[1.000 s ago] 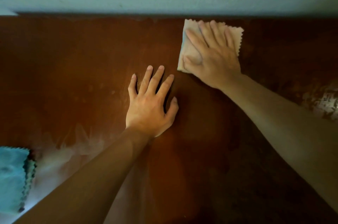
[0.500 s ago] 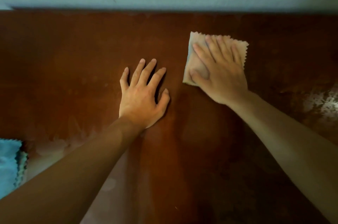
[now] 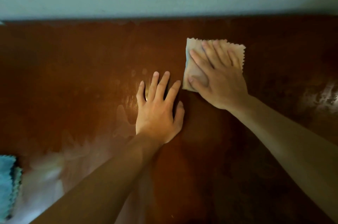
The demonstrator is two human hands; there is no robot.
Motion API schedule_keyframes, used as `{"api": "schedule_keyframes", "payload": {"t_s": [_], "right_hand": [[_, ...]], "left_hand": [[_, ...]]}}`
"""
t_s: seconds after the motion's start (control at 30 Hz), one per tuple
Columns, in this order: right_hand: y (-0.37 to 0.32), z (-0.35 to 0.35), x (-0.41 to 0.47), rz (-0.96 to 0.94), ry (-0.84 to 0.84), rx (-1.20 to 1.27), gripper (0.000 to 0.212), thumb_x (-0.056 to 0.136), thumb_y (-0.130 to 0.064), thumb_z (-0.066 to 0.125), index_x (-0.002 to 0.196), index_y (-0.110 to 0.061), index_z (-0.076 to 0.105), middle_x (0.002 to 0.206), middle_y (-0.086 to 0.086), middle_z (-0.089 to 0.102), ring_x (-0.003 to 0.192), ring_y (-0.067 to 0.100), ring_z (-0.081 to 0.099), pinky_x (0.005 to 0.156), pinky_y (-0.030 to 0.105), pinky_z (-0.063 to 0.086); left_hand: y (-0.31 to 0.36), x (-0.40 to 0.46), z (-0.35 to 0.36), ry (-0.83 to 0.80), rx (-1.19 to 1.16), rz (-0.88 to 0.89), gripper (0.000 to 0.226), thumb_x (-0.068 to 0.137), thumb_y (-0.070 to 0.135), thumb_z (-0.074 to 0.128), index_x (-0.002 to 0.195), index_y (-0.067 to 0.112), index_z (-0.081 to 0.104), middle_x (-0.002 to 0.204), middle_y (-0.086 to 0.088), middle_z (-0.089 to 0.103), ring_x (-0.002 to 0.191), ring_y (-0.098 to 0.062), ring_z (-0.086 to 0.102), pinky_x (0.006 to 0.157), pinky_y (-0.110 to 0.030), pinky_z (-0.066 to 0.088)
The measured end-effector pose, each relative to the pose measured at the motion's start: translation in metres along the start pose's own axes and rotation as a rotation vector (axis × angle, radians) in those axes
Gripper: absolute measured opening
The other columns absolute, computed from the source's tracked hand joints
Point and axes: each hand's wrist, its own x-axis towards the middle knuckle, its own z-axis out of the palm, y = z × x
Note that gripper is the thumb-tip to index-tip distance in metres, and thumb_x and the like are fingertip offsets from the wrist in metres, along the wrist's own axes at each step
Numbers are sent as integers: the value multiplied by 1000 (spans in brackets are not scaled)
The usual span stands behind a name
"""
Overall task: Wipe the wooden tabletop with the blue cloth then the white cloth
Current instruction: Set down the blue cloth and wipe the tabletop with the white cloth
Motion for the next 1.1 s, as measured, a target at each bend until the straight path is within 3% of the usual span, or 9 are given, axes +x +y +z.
{"api": "schedule_keyframes", "payload": {"t_s": [0.23, 0.5, 0.67, 0.8, 1.1], "right_hand": [[27, -11, 53, 37, -12, -31, 71, 99, -58, 25, 163, -28, 20, 172, 5, 16, 159, 29, 10, 127, 47, 6], [8, -1, -13, 47, -69, -9, 72, 100, -62, 18, 164, -29, 13, 173, 3, 6, 160, 26, 1, 128, 51, 5], [36, -14, 34, 18, -54, -27, 74, 98, -61, 18, 163, -26, 22, 171, 6, 16, 159, 29, 10, 128, 47, 5], [42, -19, 59, 29, -58, -46, 75, 97, -59, 17, 164, -25, 18, 171, 6, 16, 158, 29, 11, 128, 47, 6], [-5, 10, -54, -20, 38, 15, 75, 101, -66, 27, 162, -22, 27, 170, 10, 19, 158, 30, 13, 127, 55, 14]], "left_hand": [[0, 0, 2, 32, 8, 8, 54, 100, 41, 36, 148, 20, 47, 161, -10, 35, 154, -31, 20, 122, -58, 11], [-2, -1, 5, 46, 35, 14, 56, 98, 43, 38, 148, 20, 46, 161, -10, 36, 153, -31, 21, 122, -57, 11], [0, -1, 5, 40, 51, 15, 56, 98, 44, 38, 148, 20, 46, 160, -10, 36, 153, -31, 21, 121, -59, 13], [-1, -1, 6, 48, 54, 14, 56, 98, 44, 37, 148, 20, 47, 160, -10, 37, 153, -32, 22, 121, -59, 13], [1, -1, 5, 37, 49, 8, 56, 98, 44, 40, 148, 19, 47, 161, -10, 35, 154, -31, 19, 122, -59, 12]]}}
